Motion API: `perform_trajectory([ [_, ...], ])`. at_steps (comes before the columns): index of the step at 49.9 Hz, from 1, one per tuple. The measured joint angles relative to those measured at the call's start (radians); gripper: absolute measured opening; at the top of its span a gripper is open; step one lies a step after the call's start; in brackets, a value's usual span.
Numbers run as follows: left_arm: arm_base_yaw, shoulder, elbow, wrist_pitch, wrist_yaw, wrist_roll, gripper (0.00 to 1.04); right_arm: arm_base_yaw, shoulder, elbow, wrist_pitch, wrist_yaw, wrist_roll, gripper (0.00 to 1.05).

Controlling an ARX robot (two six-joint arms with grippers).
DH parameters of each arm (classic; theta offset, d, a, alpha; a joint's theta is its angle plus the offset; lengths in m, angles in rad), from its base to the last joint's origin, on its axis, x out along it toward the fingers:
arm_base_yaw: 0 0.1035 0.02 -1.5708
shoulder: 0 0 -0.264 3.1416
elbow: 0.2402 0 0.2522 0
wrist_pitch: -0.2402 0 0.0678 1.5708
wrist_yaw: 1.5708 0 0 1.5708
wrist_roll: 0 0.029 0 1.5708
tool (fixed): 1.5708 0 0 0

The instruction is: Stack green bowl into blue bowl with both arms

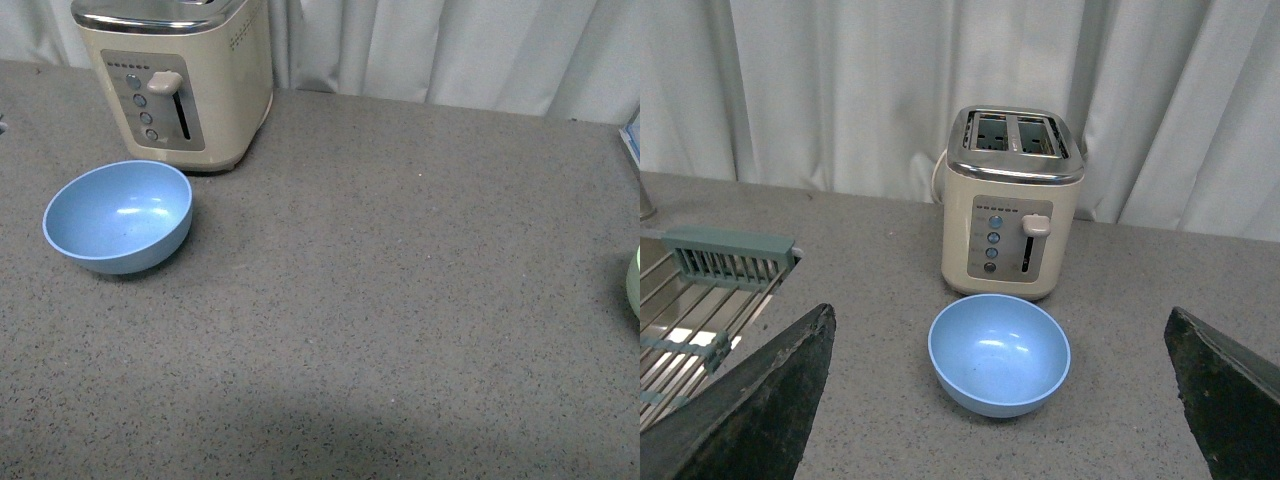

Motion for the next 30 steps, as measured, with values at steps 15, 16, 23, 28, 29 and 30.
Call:
perform_trajectory([
  [15,0.0,0.0,0.0,0.0,0.0,0.0,0.98,0.0,0.0,0.0,0.0,0.0,0.0,0.96],
  [16,0.0,0.0,0.0,0.0,0.0,0.0,0.98,0.0,0.0,0.0,0.0,0.0,0.0,0.96],
  [23,0.0,0.0,0.0,0.0,0.0,0.0,0.98,0.0,0.0,0.0,0.0,0.0,0.0,0.96],
  [28,0.0,0.0,0.0,0.0,0.0,0.0,0.98,0.0,0.0,0.0,0.0,0.0,0.0,0.96],
  [29,0.0,0.0,0.0,0.0,0.0,0.0,0.98,0.0,0.0,0.0,0.0,0.0,0.0,0.96],
  [30,0.0,0.0,0.0,0.0,0.0,0.0,0.98,0.0,0.0,0.0,0.0,0.0,0.0,0.96],
])
